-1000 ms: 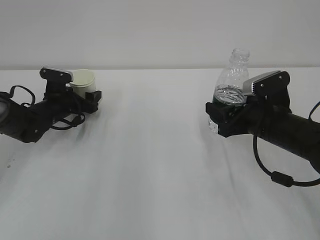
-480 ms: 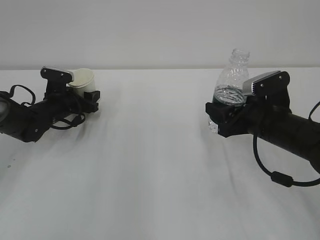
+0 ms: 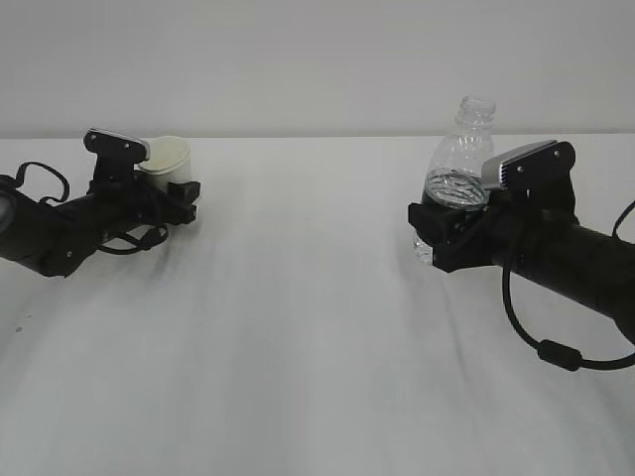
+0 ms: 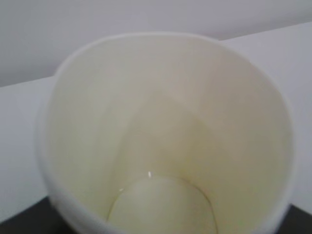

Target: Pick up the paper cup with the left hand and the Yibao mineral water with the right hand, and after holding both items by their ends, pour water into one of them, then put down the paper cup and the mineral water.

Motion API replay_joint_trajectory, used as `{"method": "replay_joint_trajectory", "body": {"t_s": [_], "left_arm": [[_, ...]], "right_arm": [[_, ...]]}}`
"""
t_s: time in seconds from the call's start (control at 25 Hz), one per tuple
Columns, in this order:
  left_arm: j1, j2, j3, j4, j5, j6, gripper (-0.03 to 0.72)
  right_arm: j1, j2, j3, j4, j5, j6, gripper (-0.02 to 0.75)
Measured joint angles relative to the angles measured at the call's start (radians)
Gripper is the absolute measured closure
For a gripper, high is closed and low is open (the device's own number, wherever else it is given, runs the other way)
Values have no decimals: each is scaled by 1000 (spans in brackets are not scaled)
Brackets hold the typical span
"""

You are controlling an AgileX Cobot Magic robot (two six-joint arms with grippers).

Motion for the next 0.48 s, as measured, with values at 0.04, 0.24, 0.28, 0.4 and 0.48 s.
{"method": "replay_joint_trajectory", "body": {"t_s": [0.04,0.24,0.28,0.4,0.48], "left_arm": [[0,-4,0,10,7,0,230],[0,-34,0,41,31,-11,230],[0,-42,0,45,34,-15,230],[0,-63,0,49,40,-37,231],[0,-76,0,58,41,-54,231]], "right_arm": [[0,0,0,0,0,0,251],[0,0,0,0,0,0,251],[0,0,0,0,0,0,251],[0,0,0,0,0,0,251],[0,0,0,0,0,0,251]]}}
